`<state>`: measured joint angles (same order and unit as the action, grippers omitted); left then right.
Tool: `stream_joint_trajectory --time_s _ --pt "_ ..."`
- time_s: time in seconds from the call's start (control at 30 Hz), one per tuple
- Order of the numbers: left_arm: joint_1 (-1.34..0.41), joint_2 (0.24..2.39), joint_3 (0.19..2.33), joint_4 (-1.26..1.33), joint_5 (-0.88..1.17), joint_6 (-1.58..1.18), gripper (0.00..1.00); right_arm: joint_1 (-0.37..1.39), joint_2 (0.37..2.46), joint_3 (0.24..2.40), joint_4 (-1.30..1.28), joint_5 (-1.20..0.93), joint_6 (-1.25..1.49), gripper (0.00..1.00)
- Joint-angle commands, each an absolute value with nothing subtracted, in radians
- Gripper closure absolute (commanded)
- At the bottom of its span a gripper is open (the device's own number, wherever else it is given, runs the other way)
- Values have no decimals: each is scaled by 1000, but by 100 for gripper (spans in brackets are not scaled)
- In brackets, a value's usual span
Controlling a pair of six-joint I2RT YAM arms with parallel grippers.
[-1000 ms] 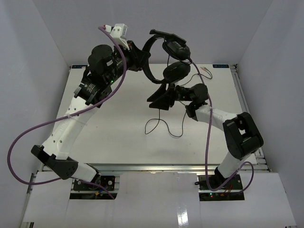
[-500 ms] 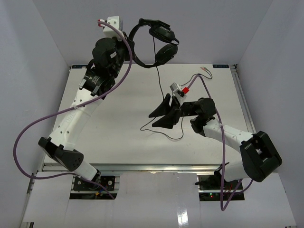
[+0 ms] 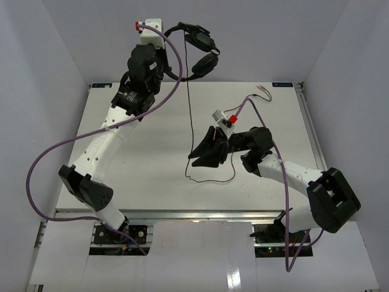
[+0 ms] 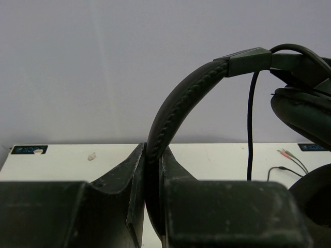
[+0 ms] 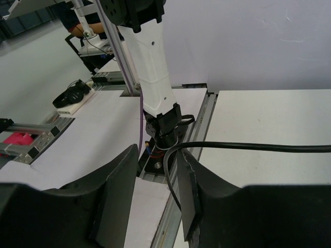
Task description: Wrap the headphones
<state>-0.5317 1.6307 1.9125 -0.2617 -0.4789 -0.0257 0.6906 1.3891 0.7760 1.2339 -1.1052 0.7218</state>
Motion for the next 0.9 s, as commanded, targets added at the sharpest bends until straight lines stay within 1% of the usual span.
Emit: stream_joint_trajectory --time_s 0.0,0.13,0.47,0.53,0.57,0.6,0.67,0.8,0.87 --pt "-517 1641 1914 -170 -533 27 100 714 1381 824 1315 -1122 755 58" --pt "-509 1643 1920 -170 -513 2 100 721 1389 829 1339 -1112 772 58" --pt "-509 1559 1959 -210 -422 -103 100 724 1442 867 1336 -1097 744 55" --pt "-509 1534 1957 -213 -404 -106 100 688 1432 879 1273 -1105 683 51" --pt "-509 1519 1957 -213 -400 -107 100 670 1427 879 1261 -1098 658 48" --pt "-509 1510 1954 -213 -388 -107 100 623 1425 879 1252 -1088 651 39" --pt "-511 1490 1952 -213 -375 -110 100 566 1426 891 1190 -1011 605 26" --pt "-517 1448 1951 -219 -348 -127 100 492 1462 952 1038 -892 518 7" --pt "-521 1434 1951 -228 -337 -136 100 487 1497 991 1007 -831 469 5"
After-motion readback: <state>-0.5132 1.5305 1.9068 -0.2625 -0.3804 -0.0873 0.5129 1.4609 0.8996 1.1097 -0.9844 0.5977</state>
